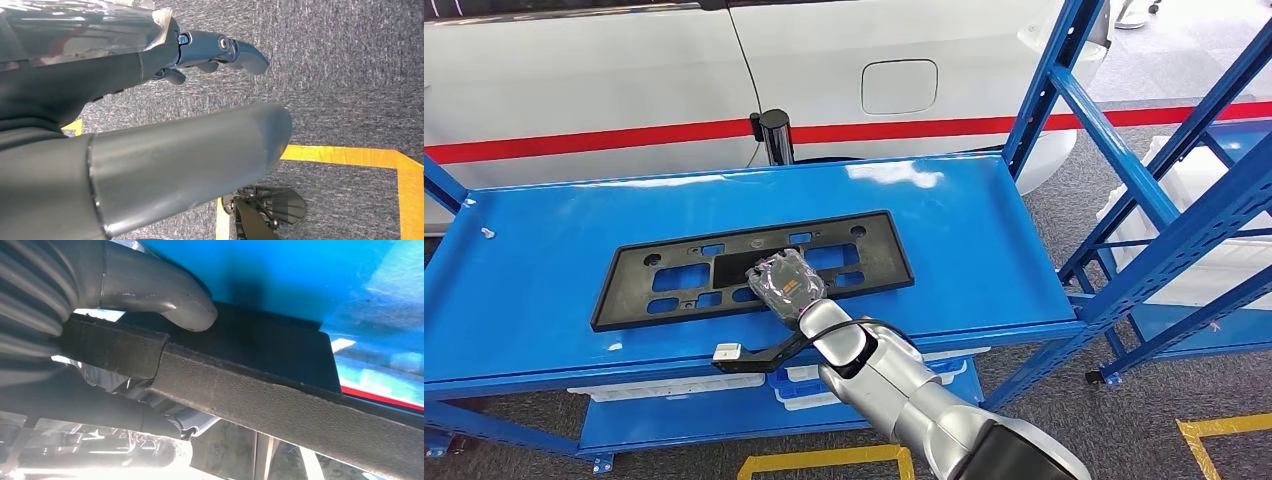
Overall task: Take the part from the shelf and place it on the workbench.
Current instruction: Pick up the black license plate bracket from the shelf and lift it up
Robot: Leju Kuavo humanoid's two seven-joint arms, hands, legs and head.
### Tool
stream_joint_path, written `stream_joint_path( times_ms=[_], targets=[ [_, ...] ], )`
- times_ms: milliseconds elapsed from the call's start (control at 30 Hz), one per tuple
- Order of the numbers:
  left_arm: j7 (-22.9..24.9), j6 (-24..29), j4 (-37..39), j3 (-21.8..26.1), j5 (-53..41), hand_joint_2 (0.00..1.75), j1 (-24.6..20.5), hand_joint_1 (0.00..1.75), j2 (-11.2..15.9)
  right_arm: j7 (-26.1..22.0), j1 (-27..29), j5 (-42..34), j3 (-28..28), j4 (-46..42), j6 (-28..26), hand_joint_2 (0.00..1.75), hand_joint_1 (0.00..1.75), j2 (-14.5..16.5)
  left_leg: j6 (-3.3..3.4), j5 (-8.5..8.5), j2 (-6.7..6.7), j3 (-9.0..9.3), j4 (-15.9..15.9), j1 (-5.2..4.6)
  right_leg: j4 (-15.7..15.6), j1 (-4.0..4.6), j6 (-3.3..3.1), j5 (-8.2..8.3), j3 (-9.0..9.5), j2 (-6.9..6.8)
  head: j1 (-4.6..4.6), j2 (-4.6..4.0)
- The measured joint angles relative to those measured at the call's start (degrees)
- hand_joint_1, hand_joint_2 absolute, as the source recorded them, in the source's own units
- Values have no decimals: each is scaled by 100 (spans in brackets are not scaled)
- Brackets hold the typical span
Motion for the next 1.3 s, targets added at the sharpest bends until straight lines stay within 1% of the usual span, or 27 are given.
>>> stream_joint_path(
  times_ms=[100,167,400,500,567,633,767,900,1033,1167,1300],
  targets=[
    [0,1,0,0,0,0,0,0,1,0,0,7,0,2,-10,175,171,1,0,0,0,0,0,-2,0,-2,0,0,0,0,0,0],
    [0,2,1,0,-2,0,0,0,1,-1,0,15,0,5,-33,175,175,2,0,0,0,0,0,-1,0,-2,0,0,0,0,0,0],
    [0,7,1,0,-41,0,0,0,-1,-13,9,11,-60,-3,-280,175,175,0,0,0,0,-1,0,0,0,-2,0,0,-1,0,0,0],
    [-2,9,1,2,-51,0,0,0,-1,-71,28,-140,-160,-136,-459,175,175,-12,0,0,0,-2,0,0,0,-2,0,0,-2,1,0,0],
    [-9,9,1,5,-57,0,1,0,-1,-212,65,-376,-263,-332,-557,175,175,-36,0,0,1,-2,0,0,0,-2,0,0,-2,2,0,0],
    [-30,9,1,15,-63,0,2,0,0,-456,125,-783,-388,-631,-620,175,175,-70,0,0,2,-3,1,0,0,-2,0,0,-3,3,0,0],
    [-95,22,1,86,-82,0,8,0,-2,-1127,283,-2014,-682,-1472,-546,175,175,-163,0,-1,2,-3,1,0,0,-2,0,0,-4,3,0,0],
    [-180,64,2,140,-86,0,24,0,-2,-1777,389,-3325,-901,-2175,-91,175,175,-255,0,-2,4,-3,1,0,0,-3,0,0,-4,5,0,0],
    [-242,72,2,211,-58,0,44,0,-8,-2178,460,-4262,-1043,-2622,306,175,175,-309,0,-2,4,-3,1,1,0,-3,0,0,-4,5,-1,0],
    [-282,70,2,253,-44,175,65,0,-20,-2294,515,-4605,-1119,-2862,492,175,175,-344,0,-2,4,-5,1,3,0,-3,0,0,-5,5,0,0],
    [-362,47,2,283,-41,175,75,0,-21,-2502,585,-5334,-1180,-3121,935,175,175,-391,0,-2,3,-9,1,3,0,-3,0,0,-7,5,0,0]
  ],
)
